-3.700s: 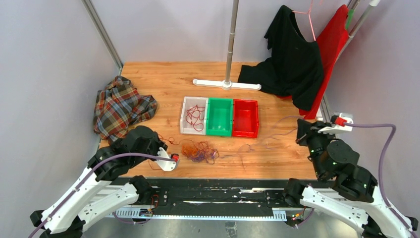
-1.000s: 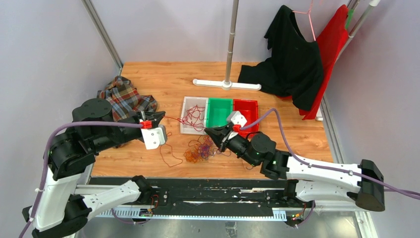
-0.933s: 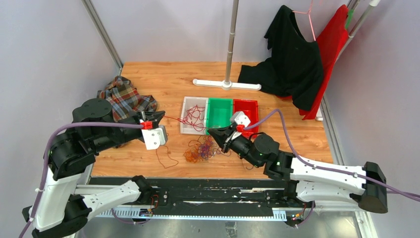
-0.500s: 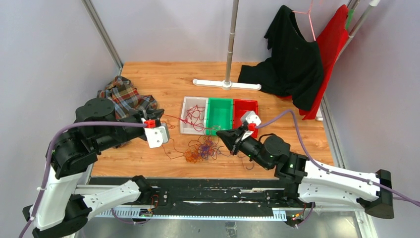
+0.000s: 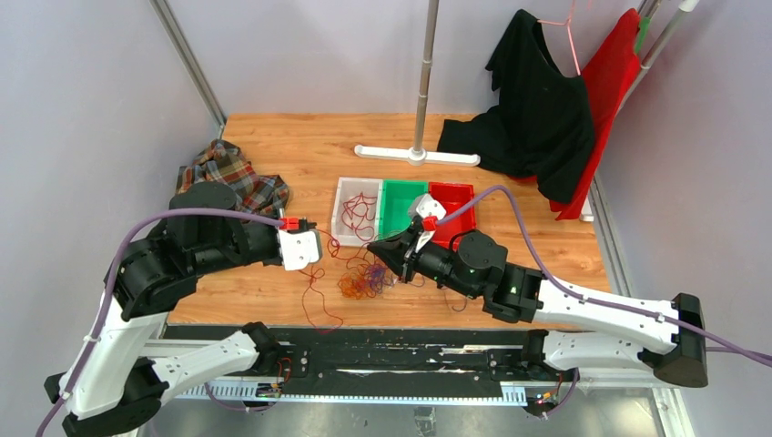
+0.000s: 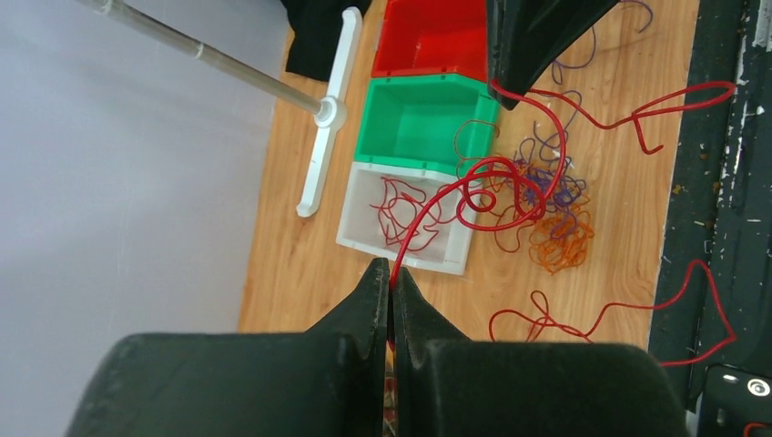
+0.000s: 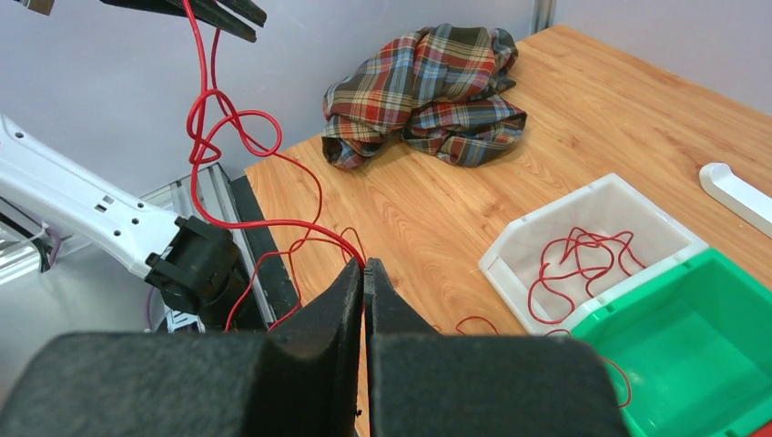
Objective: Untangle the cables
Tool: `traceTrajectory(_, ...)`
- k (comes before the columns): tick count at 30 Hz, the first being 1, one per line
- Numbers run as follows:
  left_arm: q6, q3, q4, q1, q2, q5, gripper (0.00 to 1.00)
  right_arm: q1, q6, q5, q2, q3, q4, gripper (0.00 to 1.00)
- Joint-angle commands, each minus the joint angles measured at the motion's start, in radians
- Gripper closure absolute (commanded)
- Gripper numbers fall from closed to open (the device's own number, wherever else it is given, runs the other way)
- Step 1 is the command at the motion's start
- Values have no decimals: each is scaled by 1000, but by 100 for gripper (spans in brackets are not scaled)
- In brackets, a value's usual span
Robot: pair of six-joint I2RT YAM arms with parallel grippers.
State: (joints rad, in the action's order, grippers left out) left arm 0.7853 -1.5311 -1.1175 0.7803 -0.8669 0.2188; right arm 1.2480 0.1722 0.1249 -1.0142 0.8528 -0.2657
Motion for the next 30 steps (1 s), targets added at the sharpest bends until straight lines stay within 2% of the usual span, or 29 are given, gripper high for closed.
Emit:
traceTrajectory(1, -22, -5, -4, -4, 6, 26, 100, 14, 6, -47, -23, 45, -28, 99)
traceTrajectory(20, -20, -11, -2, -4, -6, -10, 100, 39, 30, -100, -201, 201, -24, 99)
traceTrajectory(26, -8, -10, -1, -4, -17, -87, 100, 47, 36, -130, -245, 251, 62, 99)
traceTrajectory(30, -8, -9, -2, -4, -10, -85, 99, 46, 48, -114, -225, 229, 55, 80)
